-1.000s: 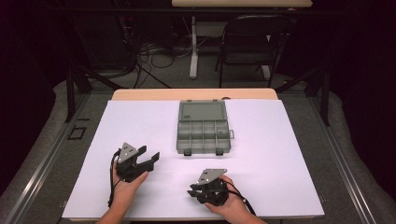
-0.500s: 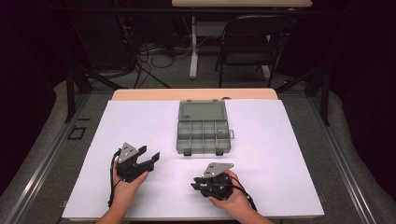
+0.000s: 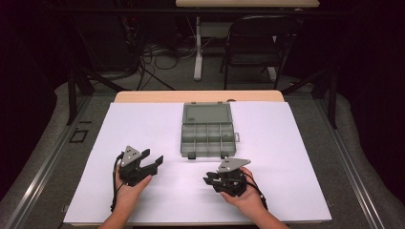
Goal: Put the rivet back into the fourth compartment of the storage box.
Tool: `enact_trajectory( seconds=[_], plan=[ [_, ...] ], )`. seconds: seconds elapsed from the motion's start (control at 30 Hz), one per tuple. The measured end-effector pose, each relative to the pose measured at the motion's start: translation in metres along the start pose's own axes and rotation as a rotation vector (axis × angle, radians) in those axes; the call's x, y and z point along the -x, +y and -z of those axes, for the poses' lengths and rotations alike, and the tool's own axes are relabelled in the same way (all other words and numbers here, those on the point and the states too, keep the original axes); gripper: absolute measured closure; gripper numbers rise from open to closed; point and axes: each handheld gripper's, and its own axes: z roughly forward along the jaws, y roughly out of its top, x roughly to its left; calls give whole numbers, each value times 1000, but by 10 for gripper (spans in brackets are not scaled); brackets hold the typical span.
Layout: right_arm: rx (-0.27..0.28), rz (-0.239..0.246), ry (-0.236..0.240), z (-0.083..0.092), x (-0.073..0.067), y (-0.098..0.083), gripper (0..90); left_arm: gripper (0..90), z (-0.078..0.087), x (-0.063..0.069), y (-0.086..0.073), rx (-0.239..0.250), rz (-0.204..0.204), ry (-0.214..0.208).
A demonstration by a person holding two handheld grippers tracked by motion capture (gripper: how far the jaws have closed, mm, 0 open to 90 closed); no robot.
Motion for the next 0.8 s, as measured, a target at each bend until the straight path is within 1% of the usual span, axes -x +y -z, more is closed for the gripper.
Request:
enact_trajectory(
  seconds=[0.03, 0.07, 0.1, 0.2, 0.33, 0.53, 0.8],
  plan=[
    [7, -5, -7, 1, 2, 0, 754, 374, 0, 0, 0, 0, 0, 0],
    [3, -8, -13, 2, 3, 1, 754, 374, 0, 0, 0, 0, 3, 0],
    [16, -12, -18, 2, 5, 0, 754, 374, 0, -1, 0, 0, 5, 1],
    [8, -25, -34, 6, 11, 1, 754, 374, -1, -1, 0, 0, 7, 4],
    [17, -41, -54, 9, 17, 1, 754, 374, -1, 0, 1, -11, 4, 0],
    [24, -45, -80, 13, 24, 1, 754, 374, -1, 1, 0, -3, 3, 1],
    [27, -54, -107, 16, 31, 1, 754, 374, -1, 0, 0, -7, 2, 0]
  ],
)
